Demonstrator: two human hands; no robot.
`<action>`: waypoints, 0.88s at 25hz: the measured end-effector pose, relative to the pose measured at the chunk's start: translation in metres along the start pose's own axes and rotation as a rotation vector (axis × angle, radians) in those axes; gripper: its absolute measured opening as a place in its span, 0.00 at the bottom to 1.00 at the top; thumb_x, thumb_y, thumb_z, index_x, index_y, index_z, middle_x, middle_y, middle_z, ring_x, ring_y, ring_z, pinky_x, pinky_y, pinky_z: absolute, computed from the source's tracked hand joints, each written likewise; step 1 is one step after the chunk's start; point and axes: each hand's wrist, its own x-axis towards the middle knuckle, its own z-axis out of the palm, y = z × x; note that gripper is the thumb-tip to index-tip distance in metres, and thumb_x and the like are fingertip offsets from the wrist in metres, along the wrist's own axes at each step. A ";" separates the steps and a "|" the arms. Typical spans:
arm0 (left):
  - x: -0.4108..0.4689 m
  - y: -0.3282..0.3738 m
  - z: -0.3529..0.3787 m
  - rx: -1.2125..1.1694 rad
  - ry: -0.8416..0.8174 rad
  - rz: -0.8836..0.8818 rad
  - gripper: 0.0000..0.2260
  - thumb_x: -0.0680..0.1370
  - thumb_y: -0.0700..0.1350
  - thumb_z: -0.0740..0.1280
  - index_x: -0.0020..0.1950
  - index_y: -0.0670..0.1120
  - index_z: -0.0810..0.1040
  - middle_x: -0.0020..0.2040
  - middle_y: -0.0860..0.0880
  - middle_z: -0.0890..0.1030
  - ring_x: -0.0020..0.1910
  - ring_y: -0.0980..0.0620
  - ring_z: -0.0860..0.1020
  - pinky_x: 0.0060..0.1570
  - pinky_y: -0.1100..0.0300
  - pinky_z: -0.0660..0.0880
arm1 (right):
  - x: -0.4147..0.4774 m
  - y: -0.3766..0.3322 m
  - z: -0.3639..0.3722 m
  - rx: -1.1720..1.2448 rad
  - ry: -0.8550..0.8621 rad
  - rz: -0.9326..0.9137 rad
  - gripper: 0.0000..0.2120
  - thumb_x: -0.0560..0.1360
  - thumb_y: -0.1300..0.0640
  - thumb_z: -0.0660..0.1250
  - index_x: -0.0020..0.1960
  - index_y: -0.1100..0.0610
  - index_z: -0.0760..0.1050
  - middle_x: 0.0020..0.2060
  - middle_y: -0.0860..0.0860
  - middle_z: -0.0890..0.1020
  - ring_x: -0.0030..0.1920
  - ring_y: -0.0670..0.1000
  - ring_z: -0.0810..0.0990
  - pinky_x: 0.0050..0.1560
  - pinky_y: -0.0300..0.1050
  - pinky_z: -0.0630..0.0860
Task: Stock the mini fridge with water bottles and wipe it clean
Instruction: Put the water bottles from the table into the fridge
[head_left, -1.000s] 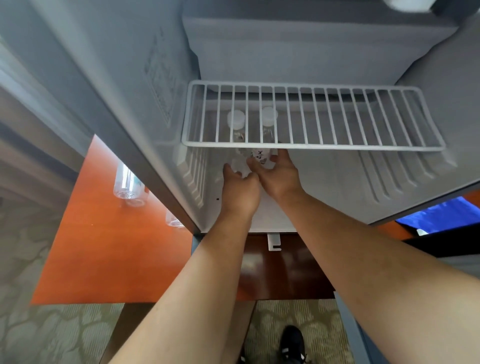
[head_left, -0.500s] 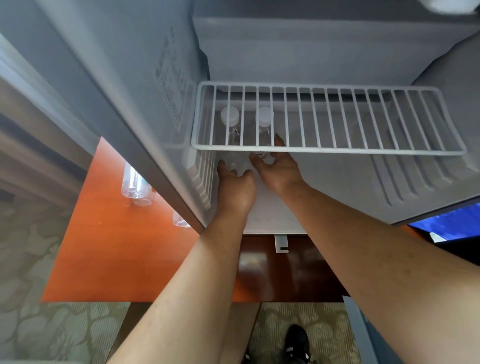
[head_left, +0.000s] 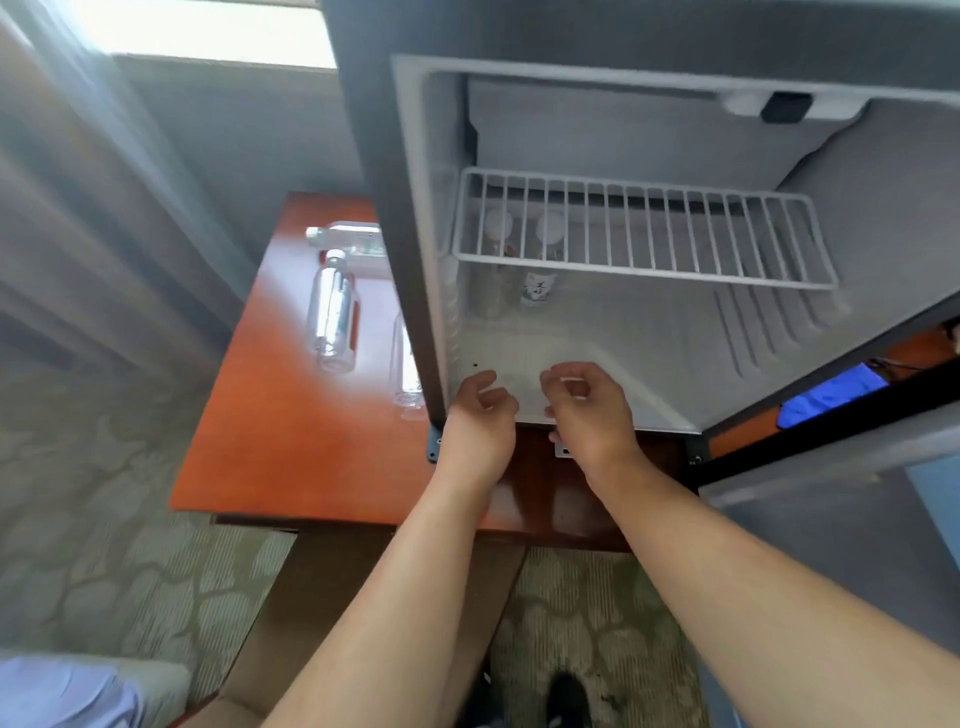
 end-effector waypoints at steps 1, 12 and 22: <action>-0.018 -0.008 -0.010 0.011 0.002 0.009 0.15 0.81 0.43 0.64 0.68 0.51 0.75 0.56 0.46 0.83 0.51 0.50 0.81 0.60 0.50 0.77 | -0.022 -0.001 -0.003 0.022 -0.020 0.003 0.06 0.79 0.49 0.70 0.53 0.49 0.79 0.49 0.51 0.83 0.42 0.51 0.84 0.41 0.52 0.83; -0.216 -0.095 -0.121 0.032 0.162 0.036 0.09 0.79 0.46 0.66 0.57 0.57 0.79 0.55 0.54 0.83 0.54 0.54 0.82 0.59 0.49 0.80 | -0.249 0.034 0.018 0.034 -0.313 -0.040 0.05 0.82 0.52 0.66 0.53 0.52 0.79 0.45 0.51 0.83 0.38 0.48 0.82 0.31 0.43 0.78; -0.273 -0.165 -0.307 0.053 0.160 0.037 0.09 0.78 0.45 0.66 0.58 0.53 0.80 0.57 0.50 0.82 0.54 0.50 0.80 0.59 0.51 0.77 | -0.401 0.046 0.152 -0.037 -0.394 -0.113 0.06 0.81 0.51 0.67 0.47 0.51 0.78 0.43 0.51 0.83 0.35 0.48 0.81 0.32 0.46 0.78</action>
